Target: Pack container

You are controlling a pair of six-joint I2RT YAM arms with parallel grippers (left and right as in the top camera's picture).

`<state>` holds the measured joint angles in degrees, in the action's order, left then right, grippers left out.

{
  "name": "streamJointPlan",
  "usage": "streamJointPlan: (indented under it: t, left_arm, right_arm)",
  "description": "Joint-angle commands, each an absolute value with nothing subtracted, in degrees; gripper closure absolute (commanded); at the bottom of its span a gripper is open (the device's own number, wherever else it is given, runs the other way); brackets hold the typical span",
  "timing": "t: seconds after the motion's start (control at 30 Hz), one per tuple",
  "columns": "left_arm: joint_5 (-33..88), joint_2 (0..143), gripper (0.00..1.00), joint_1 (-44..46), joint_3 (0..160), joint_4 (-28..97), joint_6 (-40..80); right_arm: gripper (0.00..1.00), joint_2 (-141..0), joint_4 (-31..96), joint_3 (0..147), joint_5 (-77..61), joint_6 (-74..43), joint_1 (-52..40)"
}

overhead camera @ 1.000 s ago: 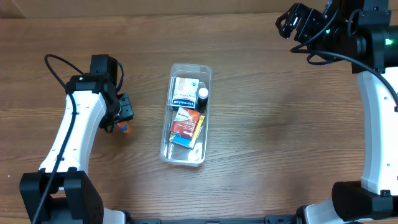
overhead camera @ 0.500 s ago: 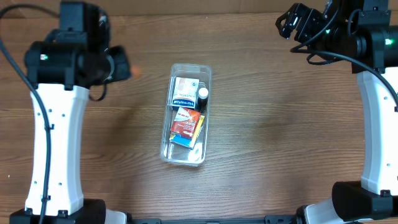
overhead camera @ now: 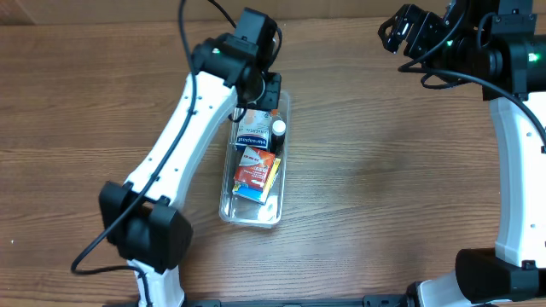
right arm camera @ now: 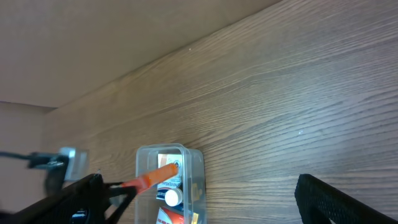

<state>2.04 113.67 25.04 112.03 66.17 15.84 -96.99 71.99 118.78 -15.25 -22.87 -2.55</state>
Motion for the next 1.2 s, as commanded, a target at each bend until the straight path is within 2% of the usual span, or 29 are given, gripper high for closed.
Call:
streamJointPlan:
  t: [0.0,0.1,0.23,0.27,0.3,0.33,0.37,0.5,0.6,0.67,0.77,0.93,1.03,1.17]
  left_arm:
    - [2.8,116.5,0.74,26.4,112.2,65.0,13.9]
    - [3.0,118.4,0.73,26.5,112.2,63.6,13.6]
    - [3.0,122.2,0.64,26.5,112.2,63.4,12.8]
    - [3.0,122.7,0.56,26.4,112.2,63.5,12.8]
    - [3.0,123.1,0.42,26.4,112.2,63.1,12.8]
    - [3.0,123.1,0.21,26.4,112.2,62.7,12.8]
    - [3.0,123.0,0.08,26.4,112.6,62.3,12.8]
    - [2.7,122.7,0.07,26.1,122.6,70.4,12.0]
    - [1.2,122.1,0.0,24.4,141.2,85.0,11.8]
    - [-4.1,120.9,0.0,22.4,152.5,95.7,11.9]
    - [-7.2,113.8,0.0,20.4,155.6,96.8,10.9]
    - [-9.1,91.5,0.0,21.0,144.0,96.8,10.9]
    - [-14.0,74.8,0.0,21.0,126.0,96.8,10.7]
    - [-8.1,56.4,0.0,21.0,112.1,96.8,8.0]
  right_arm:
    - [0.0,-96.4,71.7,119.3,-15.7,-22.9,-2.2]
    - [0.0,-96.4,71.7,119.3,-15.7,-22.9,-2.2]
    - [0.0,-96.4,71.7,119.3,-15.7,-22.9,-2.2]
    - [0.0,-96.4,71.7,119.3,-15.7,-22.9,-2.2]
    - [0.0,-96.4,71.7,119.3,-15.7,-22.9,-2.2]
    - [0.0,-96.4,71.7,119.3,-15.7,-22.9,-2.2]
    - [0.0,-96.4,71.7,119.3,-15.7,-22.9,-2.2]
    - [0.0,-96.4,71.7,119.3,-15.7,-22.9,-2.2]
    - [0.0,-96.4,71.7,119.3,-15.7,-22.9,-2.2]
    - [0.0,-96.4,71.7,119.3,-15.7,-22.9,-2.2]
    - [0.0,-96.4,71.7,119.3,-15.7,-22.9,-2.2]
    - [0.0,-96.4,71.7,119.3,-15.7,-22.9,-2.2]
    - [0.0,-96.4,71.7,119.3,-15.7,-22.9,-2.2]
    - [0.0,-96.4,71.7,119.3,-15.7,-22.9,-2.2]
